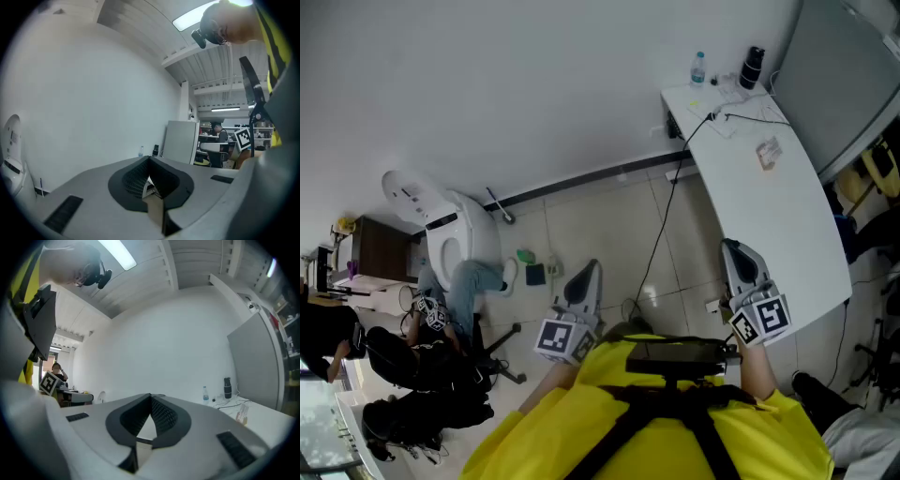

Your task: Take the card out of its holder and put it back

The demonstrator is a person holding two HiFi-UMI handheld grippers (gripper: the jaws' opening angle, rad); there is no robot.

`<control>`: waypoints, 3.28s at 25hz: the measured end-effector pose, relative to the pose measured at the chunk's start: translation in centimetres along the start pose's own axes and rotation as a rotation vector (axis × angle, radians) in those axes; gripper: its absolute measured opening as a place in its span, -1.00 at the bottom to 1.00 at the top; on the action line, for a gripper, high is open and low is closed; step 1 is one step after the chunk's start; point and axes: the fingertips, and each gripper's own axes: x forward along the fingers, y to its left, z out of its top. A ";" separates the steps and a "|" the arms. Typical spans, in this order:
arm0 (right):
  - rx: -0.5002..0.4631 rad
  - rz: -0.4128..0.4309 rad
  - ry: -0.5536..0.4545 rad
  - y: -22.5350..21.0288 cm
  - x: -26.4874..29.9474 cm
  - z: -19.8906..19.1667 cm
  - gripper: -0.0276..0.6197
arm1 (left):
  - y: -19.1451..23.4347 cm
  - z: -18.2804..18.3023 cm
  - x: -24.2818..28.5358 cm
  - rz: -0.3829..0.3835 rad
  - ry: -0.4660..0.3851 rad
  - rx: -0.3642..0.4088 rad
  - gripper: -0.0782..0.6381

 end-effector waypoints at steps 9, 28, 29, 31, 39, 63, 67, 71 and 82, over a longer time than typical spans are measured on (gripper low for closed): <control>-0.008 -0.043 -0.009 -2.3 9.3 0.8 -0.90 | 8.2 0.7 8.4 -0.044 0.031 -0.007 -0.78; 0.050 -0.162 -0.001 -25.3 29.9 2.9 -0.90 | 12.0 6.1 40.5 -0.246 0.036 0.038 -0.63; 0.063 -0.189 0.001 -26.0 29.1 2.6 -0.90 | 11.1 5.9 42.0 -0.300 0.056 0.060 -0.62; 0.076 -0.264 0.013 -28.1 27.1 1.8 -0.90 | 8.8 5.4 45.6 -0.439 0.100 0.102 -0.62; 0.204 -0.673 -0.033 -36.0 19.1 0.3 -0.90 | -4.0 4.2 58.3 -1.010 0.222 0.215 -0.44; 0.492 -1.507 -0.122 -31.9 16.8 -8.6 -0.90 | -23.1 -14.9 75.5 -1.848 0.292 0.847 -0.52; 0.529 -1.554 -0.115 -31.7 16.7 -9.6 -0.90 | -25.2 -19.6 77.5 -1.922 0.392 0.872 -0.52; 0.561 -1.538 -0.114 -32.7 17.4 -10.4 -0.90 | -26.3 -22.9 79.5 -1.924 0.469 0.861 -0.52; 0.636 -1.404 -0.074 -37.9 19.8 -13.0 -0.90 | -27.5 -25.6 78.7 -2.100 0.665 0.669 -0.40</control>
